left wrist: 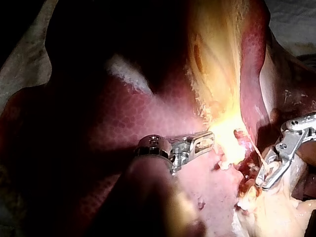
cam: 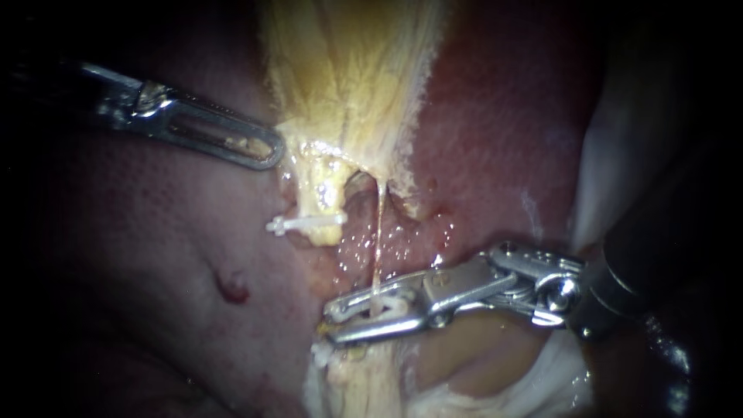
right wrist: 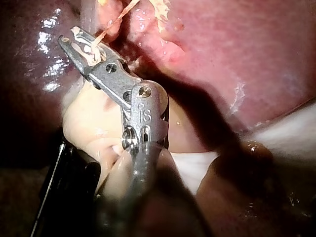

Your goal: Clipping first clip right tube

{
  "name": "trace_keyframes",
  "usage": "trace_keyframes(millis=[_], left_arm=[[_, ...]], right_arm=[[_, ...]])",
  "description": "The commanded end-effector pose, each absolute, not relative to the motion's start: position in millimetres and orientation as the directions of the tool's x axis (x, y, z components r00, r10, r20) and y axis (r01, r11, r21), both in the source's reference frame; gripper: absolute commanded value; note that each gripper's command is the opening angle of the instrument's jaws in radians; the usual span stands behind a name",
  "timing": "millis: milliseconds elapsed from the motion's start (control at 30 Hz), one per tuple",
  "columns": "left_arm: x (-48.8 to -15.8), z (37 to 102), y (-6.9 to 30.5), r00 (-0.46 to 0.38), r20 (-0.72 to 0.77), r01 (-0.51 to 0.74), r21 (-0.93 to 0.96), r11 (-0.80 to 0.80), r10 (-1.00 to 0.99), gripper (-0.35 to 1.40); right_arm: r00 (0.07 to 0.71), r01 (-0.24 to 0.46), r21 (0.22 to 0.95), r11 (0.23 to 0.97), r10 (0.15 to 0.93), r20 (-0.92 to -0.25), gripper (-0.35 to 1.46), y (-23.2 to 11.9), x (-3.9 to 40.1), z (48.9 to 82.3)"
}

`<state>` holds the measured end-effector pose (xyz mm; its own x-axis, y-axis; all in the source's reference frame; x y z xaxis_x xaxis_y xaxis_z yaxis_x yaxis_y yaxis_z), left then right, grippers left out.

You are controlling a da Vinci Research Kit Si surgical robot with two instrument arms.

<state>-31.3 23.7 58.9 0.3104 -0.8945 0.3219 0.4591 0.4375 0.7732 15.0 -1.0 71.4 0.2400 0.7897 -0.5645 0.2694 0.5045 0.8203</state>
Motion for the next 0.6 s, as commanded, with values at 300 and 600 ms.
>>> trace_keyframes(millis=[300,600], left_arm=[[-31.3,59.0,23.7,0.311,0.322,0.459,0.773,0.438,-0.894,-0.35],[-31.3,59.0,23.7,0.311,0.322,0.459,0.773,0.438,-0.894,-0.35]], right_arm=[[0.249,0.264,0.837,0.479,0.805,-0.539,-0.35,-1.0,14.9,71.1],[0.249,0.265,0.837,0.479,0.805,-0.539,-0.35,-0.8,14.8,71.4]])
